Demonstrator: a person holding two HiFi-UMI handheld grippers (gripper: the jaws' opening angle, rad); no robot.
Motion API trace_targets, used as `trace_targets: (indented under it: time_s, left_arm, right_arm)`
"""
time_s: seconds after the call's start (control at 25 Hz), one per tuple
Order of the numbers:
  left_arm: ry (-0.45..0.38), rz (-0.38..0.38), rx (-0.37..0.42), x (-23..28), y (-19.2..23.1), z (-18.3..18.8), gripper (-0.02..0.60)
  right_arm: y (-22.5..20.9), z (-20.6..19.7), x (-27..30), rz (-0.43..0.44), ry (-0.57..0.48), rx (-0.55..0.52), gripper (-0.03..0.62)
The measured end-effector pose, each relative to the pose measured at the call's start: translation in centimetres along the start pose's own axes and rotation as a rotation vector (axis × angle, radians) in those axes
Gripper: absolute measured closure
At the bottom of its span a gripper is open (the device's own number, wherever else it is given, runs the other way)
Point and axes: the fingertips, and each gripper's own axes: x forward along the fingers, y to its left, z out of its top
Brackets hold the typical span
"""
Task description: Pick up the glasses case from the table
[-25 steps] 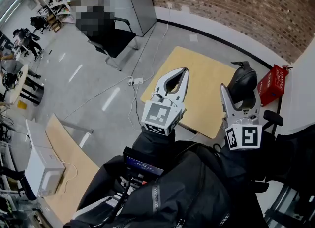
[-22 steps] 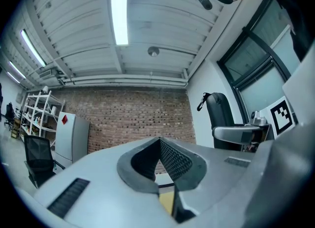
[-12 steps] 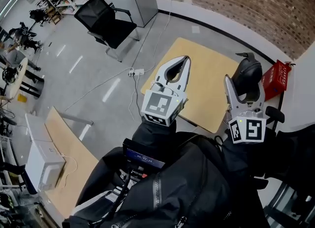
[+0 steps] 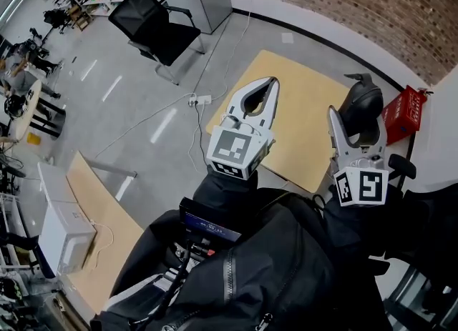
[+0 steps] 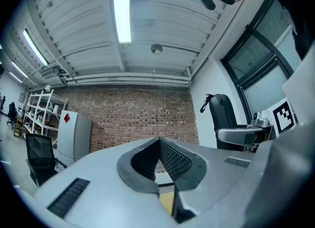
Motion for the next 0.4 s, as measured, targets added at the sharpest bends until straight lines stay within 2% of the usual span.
trace_targets:
  time_s: [0.4]
  left_arm:
    - [0.012, -0.001, -0.004, 1.0, -0.2, -1.5, 0.583]
  right_arm:
    - [-0.9, -1.6, 0.2, 0.000, 0.014, 0.004, 0.229]
